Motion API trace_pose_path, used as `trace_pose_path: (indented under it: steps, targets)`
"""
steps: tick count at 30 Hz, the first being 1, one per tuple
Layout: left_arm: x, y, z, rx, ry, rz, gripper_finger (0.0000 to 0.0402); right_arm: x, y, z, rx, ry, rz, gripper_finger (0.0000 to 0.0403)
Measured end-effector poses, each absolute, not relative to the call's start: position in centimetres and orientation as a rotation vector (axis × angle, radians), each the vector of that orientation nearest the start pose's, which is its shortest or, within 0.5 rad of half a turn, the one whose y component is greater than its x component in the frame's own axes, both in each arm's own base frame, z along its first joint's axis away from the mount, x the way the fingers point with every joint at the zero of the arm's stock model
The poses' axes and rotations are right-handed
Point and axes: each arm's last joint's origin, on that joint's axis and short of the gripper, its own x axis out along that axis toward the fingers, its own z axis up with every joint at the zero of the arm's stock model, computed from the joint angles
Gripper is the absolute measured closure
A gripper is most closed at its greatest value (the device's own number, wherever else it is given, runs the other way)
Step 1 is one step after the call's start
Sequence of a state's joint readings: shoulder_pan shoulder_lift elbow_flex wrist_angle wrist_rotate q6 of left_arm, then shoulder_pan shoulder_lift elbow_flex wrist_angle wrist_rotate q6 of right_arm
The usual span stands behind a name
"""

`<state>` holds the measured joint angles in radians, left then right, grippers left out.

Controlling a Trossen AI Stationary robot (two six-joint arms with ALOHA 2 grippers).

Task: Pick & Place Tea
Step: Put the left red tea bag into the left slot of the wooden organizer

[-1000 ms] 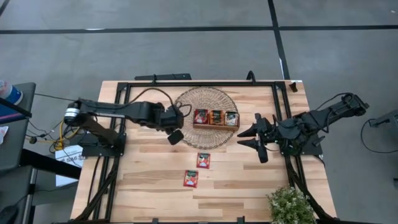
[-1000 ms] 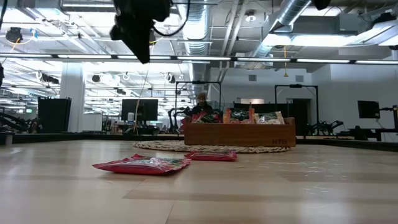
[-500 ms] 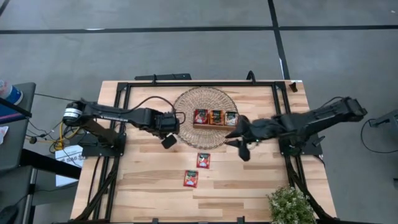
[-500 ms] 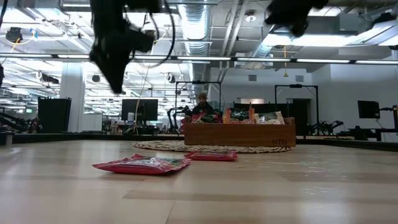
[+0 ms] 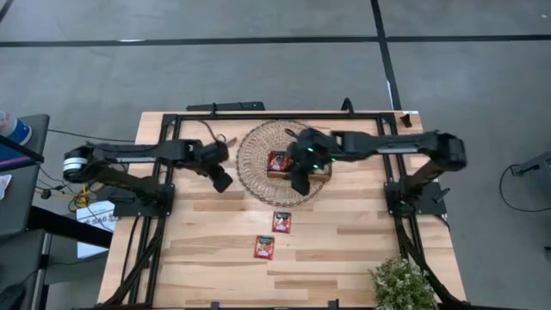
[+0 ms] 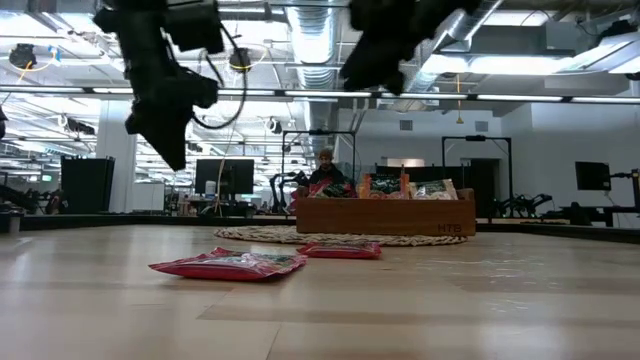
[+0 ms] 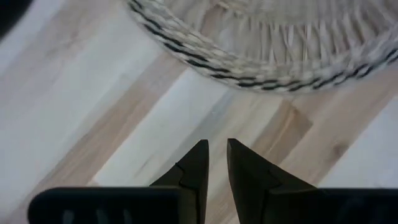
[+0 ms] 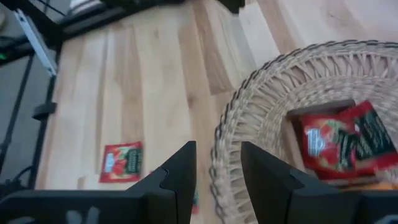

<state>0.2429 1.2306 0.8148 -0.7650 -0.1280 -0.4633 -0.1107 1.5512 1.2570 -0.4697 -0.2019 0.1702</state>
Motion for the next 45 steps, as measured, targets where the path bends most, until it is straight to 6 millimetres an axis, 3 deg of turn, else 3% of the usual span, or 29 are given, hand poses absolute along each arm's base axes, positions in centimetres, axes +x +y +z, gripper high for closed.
trace_pose_path:
  steps: [6,12,22,45]
  targets:
    - [18.6,6.2,23.0,-0.594,0.959,0.556,0.0351,37.6,-5.7,27.8,0.283,0.867,0.036,0.0285]
    - [17.5,5.9,23.7,-0.598,0.911,0.547,0.0351,39.4,-8.0,25.0,0.306,0.994,0.005,0.0285]
    - [17.3,5.8,24.1,-0.583,0.881,0.534,0.0351,40.3,-9.8,21.5,0.315,1.066,-0.039,0.0285]
    - [17.7,6.0,24.4,-0.567,0.837,0.519,0.0351,39.2,-12.4,21.4,0.162,1.128,-0.241,0.0285]
